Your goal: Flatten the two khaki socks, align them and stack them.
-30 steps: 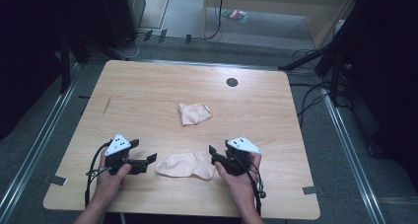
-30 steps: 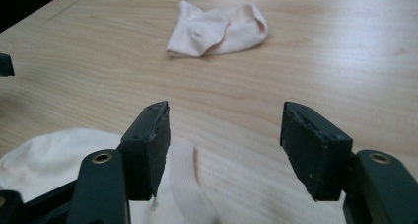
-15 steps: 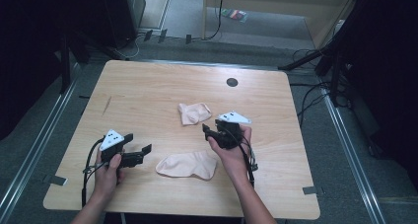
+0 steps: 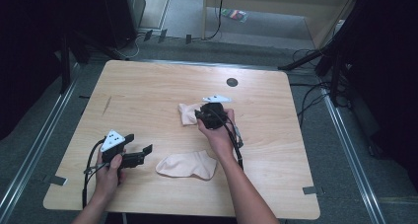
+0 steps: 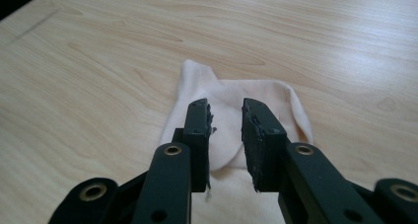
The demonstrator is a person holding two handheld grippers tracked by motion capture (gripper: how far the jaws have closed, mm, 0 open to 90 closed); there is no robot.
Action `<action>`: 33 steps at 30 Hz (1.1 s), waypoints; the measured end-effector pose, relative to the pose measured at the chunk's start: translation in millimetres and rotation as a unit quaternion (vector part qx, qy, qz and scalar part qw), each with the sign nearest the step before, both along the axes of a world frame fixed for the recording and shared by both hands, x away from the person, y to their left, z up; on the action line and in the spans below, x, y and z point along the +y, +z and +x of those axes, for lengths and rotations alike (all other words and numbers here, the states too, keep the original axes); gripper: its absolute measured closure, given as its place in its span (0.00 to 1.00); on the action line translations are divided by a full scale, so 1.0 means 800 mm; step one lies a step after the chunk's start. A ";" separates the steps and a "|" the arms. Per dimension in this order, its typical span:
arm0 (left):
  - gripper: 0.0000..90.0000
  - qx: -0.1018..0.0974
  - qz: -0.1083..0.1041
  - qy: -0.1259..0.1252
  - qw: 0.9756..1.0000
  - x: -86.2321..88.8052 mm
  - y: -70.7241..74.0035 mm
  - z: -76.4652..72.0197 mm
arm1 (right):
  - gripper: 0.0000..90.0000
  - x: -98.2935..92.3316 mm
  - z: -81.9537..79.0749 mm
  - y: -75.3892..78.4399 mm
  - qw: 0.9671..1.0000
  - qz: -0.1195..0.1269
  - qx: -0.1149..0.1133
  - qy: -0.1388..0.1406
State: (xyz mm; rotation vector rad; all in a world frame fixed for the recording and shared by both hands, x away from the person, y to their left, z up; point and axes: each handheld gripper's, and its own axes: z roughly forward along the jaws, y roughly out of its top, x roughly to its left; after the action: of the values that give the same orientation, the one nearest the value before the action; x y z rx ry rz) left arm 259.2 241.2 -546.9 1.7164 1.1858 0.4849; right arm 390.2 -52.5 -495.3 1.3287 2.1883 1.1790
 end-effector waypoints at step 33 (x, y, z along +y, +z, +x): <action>0.16 -0.003 -0.001 0.005 1.000 0.000 -0.001 0.002 | 0.95 0.055 0.039 -0.023 0.998 -0.053 -0.014 -0.010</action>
State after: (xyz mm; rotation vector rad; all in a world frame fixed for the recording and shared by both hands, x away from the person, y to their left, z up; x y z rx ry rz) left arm 260.4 240.9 -547.6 1.7068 1.1916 0.4939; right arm 421.0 -8.6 -513.5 1.2803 2.1799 1.0521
